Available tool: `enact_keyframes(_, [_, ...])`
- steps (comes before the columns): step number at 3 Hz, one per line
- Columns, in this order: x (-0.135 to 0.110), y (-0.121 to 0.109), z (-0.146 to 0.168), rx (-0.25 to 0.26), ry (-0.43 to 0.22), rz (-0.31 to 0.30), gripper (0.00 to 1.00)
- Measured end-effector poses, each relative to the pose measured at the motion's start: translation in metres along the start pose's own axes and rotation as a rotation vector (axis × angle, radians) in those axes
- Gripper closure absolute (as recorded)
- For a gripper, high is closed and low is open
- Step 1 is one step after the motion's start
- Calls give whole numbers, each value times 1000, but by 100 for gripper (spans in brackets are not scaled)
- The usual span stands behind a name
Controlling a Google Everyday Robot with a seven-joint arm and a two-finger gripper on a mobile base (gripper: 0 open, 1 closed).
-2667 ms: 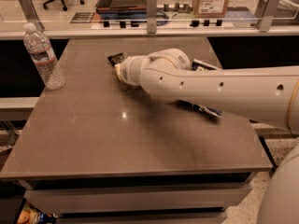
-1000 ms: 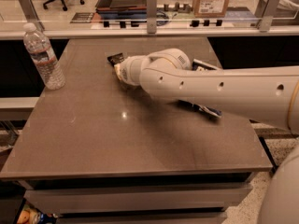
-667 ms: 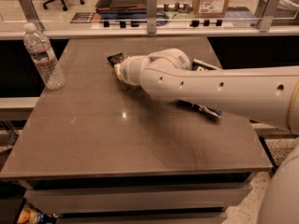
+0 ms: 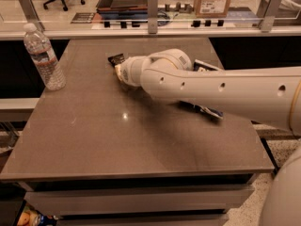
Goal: Pick rxbar chocolate
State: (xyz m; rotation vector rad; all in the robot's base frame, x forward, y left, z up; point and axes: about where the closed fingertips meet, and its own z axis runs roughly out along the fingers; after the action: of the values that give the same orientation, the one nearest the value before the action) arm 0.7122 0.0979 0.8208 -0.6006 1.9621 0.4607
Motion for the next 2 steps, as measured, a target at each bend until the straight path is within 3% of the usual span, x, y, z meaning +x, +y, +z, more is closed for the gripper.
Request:
enact_keyframes(1, [0,0,0,0,0,0,100])
enact_keyframes(2, [-17,-5,-18,30,-8,-27,100])
